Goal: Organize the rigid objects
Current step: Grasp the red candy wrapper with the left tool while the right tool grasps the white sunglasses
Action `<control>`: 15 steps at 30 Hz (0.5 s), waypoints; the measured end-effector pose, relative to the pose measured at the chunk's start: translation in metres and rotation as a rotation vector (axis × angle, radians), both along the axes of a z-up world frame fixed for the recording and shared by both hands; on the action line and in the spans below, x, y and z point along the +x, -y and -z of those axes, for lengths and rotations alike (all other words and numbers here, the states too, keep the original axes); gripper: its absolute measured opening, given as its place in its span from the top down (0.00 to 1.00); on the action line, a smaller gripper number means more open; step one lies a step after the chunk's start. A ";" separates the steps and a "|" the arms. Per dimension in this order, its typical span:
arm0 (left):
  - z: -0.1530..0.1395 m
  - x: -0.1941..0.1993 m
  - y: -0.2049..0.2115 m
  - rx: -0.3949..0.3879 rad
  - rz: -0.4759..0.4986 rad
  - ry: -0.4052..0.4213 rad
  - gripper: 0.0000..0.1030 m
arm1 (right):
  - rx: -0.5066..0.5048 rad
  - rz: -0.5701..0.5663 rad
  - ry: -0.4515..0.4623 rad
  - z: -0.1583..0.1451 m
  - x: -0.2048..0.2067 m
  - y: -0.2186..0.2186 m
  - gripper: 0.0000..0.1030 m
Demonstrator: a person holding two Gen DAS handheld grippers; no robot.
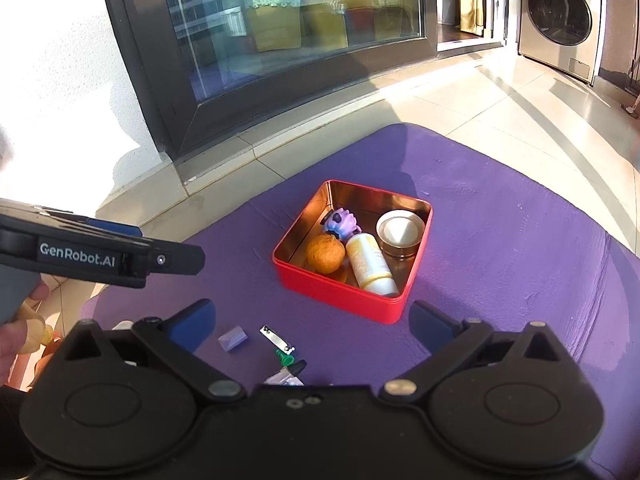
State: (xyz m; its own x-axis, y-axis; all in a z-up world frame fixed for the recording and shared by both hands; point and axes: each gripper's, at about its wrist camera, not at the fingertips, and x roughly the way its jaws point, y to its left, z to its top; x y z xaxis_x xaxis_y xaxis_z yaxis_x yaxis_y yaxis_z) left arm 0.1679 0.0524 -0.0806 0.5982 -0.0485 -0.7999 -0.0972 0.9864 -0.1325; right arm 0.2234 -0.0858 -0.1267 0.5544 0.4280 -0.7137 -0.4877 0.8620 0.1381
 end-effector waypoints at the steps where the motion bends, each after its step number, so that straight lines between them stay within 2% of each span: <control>1: 0.004 -0.003 -0.003 0.002 -0.006 -0.014 0.19 | -0.003 0.000 -0.006 0.003 -0.003 -0.001 0.00; 6: 0.030 -0.012 -0.012 0.024 -0.033 -0.077 0.19 | -0.030 0.008 -0.065 0.030 -0.020 -0.004 0.00; 12: 0.068 -0.015 -0.016 0.085 0.006 -0.159 0.19 | -0.092 0.001 -0.124 0.065 -0.028 -0.011 0.00; 15: 0.087 -0.013 -0.020 0.079 0.004 -0.213 0.19 | -0.108 0.004 -0.160 0.082 -0.029 -0.015 0.02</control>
State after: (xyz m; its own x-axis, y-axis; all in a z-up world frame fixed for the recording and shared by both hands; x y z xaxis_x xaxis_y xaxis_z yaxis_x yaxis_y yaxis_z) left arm 0.1554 0.0720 -0.1676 0.4155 0.0173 -0.9094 -0.1108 0.9933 -0.0318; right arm 0.1940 -0.0710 -0.2087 0.4317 0.3420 -0.8347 -0.4634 0.8780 0.1200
